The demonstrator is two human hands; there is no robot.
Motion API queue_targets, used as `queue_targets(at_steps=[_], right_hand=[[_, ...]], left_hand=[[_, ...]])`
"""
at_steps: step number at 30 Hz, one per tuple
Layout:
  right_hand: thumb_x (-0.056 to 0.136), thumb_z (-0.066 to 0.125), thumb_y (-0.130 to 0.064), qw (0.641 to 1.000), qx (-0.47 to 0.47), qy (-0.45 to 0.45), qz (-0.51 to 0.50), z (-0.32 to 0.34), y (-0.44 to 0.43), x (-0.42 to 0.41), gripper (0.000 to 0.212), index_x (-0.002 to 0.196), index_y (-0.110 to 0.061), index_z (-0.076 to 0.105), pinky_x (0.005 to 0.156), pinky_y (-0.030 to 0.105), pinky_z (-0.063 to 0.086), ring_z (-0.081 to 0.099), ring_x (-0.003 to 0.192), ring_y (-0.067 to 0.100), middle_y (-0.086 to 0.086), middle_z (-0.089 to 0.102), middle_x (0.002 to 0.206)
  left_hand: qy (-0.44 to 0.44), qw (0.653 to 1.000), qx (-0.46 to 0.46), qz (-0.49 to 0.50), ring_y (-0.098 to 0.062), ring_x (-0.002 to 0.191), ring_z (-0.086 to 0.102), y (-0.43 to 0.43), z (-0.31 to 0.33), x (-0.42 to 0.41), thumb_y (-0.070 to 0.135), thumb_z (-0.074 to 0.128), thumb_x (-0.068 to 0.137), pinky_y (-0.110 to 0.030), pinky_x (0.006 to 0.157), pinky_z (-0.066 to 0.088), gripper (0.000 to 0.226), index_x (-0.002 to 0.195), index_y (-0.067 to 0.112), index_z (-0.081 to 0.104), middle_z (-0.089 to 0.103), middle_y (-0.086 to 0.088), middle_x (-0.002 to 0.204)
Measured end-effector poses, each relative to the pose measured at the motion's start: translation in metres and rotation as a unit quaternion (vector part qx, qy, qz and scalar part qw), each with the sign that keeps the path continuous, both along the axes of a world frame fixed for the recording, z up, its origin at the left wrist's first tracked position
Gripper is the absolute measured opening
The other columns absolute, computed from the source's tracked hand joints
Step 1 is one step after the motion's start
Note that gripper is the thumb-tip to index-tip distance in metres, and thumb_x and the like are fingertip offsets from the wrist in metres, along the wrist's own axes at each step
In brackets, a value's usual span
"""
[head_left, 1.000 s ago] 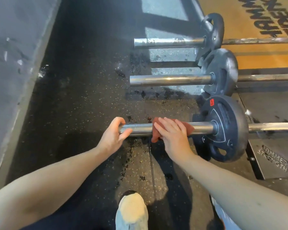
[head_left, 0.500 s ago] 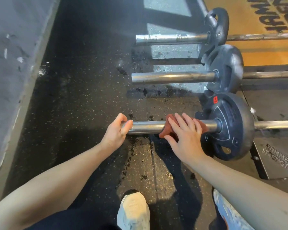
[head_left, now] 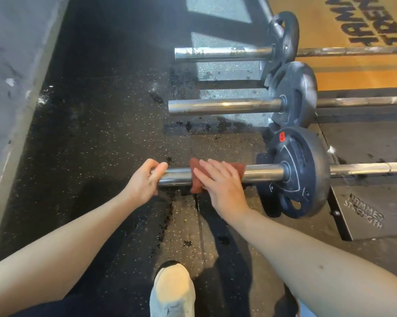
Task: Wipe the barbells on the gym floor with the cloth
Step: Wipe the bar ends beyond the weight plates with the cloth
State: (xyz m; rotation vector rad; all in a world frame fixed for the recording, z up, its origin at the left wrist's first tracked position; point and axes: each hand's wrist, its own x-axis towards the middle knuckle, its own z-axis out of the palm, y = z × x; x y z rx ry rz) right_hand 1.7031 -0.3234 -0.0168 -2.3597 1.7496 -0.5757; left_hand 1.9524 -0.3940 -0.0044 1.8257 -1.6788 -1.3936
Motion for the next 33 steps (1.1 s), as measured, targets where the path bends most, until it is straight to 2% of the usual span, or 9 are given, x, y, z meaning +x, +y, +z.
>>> queue_targets(at_steps=[4,9,15,19,22,25,27,29,33], right_hand=[[0.097,0.064,-0.001,0.989,0.004,0.023,-0.145,0.003,0.029,-0.093,0.053,0.145,-0.022,0.056,0.125,0.052,0.019,0.031,0.152,0.024,0.0,0.045,0.158],[0.087,0.065,0.007,0.955,0.025,-0.005,-0.296,0.008,0.028,-0.045,0.07,0.149,-0.022,0.051,0.128,0.05,0.011,0.014,0.157,0.021,-0.001,0.034,0.164],[0.082,0.068,0.01,0.995,0.024,-0.069,-0.069,0.009,-0.003,0.078,0.071,0.145,-0.021,0.056,0.128,0.037,0.006,0.027,0.153,0.02,0.0,0.043,0.159],[0.087,0.072,0.004,0.998,0.034,-0.031,0.045,0.011,-0.016,0.06,0.07,0.146,-0.028,0.054,0.126,0.033,0.005,0.031,0.151,0.019,-0.003,0.043,0.159],[0.089,0.07,0.003,1.0,0.011,-0.021,-0.007,0.006,0.001,-0.011,0.067,0.145,-0.03,0.054,0.127,0.043,0.016,0.034,0.15,0.016,-0.006,0.045,0.157],[0.091,0.068,0.003,0.996,-0.005,-0.005,-0.088,0.004,0.023,-0.08,0.061,0.145,-0.023,0.056,0.123,0.054,0.024,0.034,0.15,0.023,0.0,0.046,0.157],[0.094,0.067,0.001,0.994,-0.004,0.012,-0.112,0.004,0.029,-0.101,0.056,0.144,-0.022,0.057,0.121,0.058,0.025,0.034,0.15,0.026,0.003,0.047,0.156],[0.096,0.065,-0.002,0.993,0.001,0.007,-0.119,0.005,0.026,-0.102,0.049,0.141,-0.019,0.06,0.12,0.059,0.024,0.037,0.149,0.028,0.005,0.049,0.155],[0.101,0.056,-0.008,0.985,0.038,-0.028,-0.167,0.006,0.019,-0.082,0.044,0.142,-0.021,0.059,0.125,0.056,0.015,0.033,0.15,0.025,0.002,0.046,0.157]], left_hand=[[0.086,0.996,0.025,0.01,-0.026,0.083,0.073,0.006,-0.003,0.017,0.053,0.061,0.093,-0.039,0.076,0.062,0.049,0.134,0.028,0.047,0.063,-0.004,0.117],[0.126,0.992,0.009,0.012,-0.024,0.094,0.074,0.016,0.002,0.027,0.038,0.067,0.094,-0.045,0.085,0.061,0.05,0.139,0.025,0.049,0.064,-0.003,0.124],[0.13,0.991,-0.018,0.018,-0.023,0.093,0.075,0.017,0.007,0.033,0.025,0.07,0.092,-0.039,0.082,0.062,0.04,0.131,0.025,0.058,0.068,0.0,0.117],[0.105,0.994,-0.037,-0.017,-0.018,0.096,0.073,0.019,-0.002,0.034,0.027,0.062,0.098,-0.041,0.085,0.06,0.037,0.133,0.032,0.052,0.065,0.0,0.119],[0.075,0.994,-0.055,-0.059,-0.015,0.1,0.07,0.025,-0.01,0.026,0.036,0.053,0.102,-0.037,0.089,0.058,0.032,0.132,0.042,0.044,0.058,0.004,0.123],[0.017,0.986,-0.132,-0.102,0.004,0.107,0.057,0.025,-0.018,0.013,0.03,0.062,0.099,-0.01,0.088,0.046,0.04,0.131,0.038,0.04,0.049,0.007,0.124],[-0.002,0.983,-0.165,-0.086,0.012,0.104,0.054,0.021,-0.021,0.007,0.026,0.067,0.097,-0.002,0.081,0.041,0.038,0.129,0.028,0.046,0.052,0.006,0.119],[-0.02,0.984,-0.166,-0.066,0.013,0.099,0.055,0.016,-0.025,0.004,0.028,0.067,0.097,-0.001,0.077,0.041,0.035,0.127,0.021,0.052,0.056,0.006,0.113],[-0.024,0.987,-0.149,-0.054,0.001,0.088,0.059,0.013,-0.02,0.002,0.038,0.057,0.101,-0.005,0.067,0.042,0.019,0.116,0.03,0.048,0.056,0.015,0.1]])
